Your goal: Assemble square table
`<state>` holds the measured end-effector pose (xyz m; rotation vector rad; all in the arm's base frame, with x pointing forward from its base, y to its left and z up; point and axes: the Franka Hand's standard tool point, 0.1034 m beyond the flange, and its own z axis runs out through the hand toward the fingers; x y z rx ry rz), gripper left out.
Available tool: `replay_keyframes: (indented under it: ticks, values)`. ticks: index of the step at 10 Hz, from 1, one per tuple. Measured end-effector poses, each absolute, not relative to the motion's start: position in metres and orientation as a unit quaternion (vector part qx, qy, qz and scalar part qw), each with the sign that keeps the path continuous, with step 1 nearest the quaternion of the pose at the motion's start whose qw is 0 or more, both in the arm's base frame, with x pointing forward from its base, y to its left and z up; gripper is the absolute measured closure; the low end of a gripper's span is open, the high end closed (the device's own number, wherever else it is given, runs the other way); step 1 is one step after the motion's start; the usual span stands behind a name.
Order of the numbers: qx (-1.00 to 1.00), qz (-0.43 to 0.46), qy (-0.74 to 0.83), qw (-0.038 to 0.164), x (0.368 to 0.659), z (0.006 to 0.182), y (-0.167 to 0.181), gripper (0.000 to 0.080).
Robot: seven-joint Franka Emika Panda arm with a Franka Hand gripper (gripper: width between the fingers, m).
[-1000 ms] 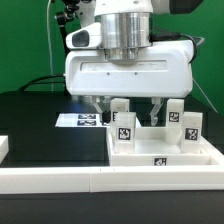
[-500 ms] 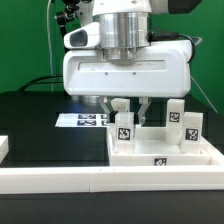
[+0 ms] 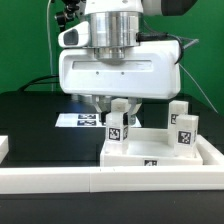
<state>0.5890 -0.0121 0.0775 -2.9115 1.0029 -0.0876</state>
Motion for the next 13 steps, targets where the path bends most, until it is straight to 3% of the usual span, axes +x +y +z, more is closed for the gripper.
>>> replay_keyframes:
  ticks: [3, 5, 6, 13]
  values:
    - [-0.942, -0.029, 0.334, 0.028, 0.588, 0.077, -0.017, 0.0488]
    - [-0.941, -0.029, 0.336, 0.029, 0.589, 0.077, -0.015, 0.0245]
    - [-0.941, -0.029, 0.337, 0.029, 0.589, 0.077, -0.013, 0.0180]
    - [-0.938, -0.026, 0.345, 0.032, 0.592, 0.081, -0.001, 0.0150]
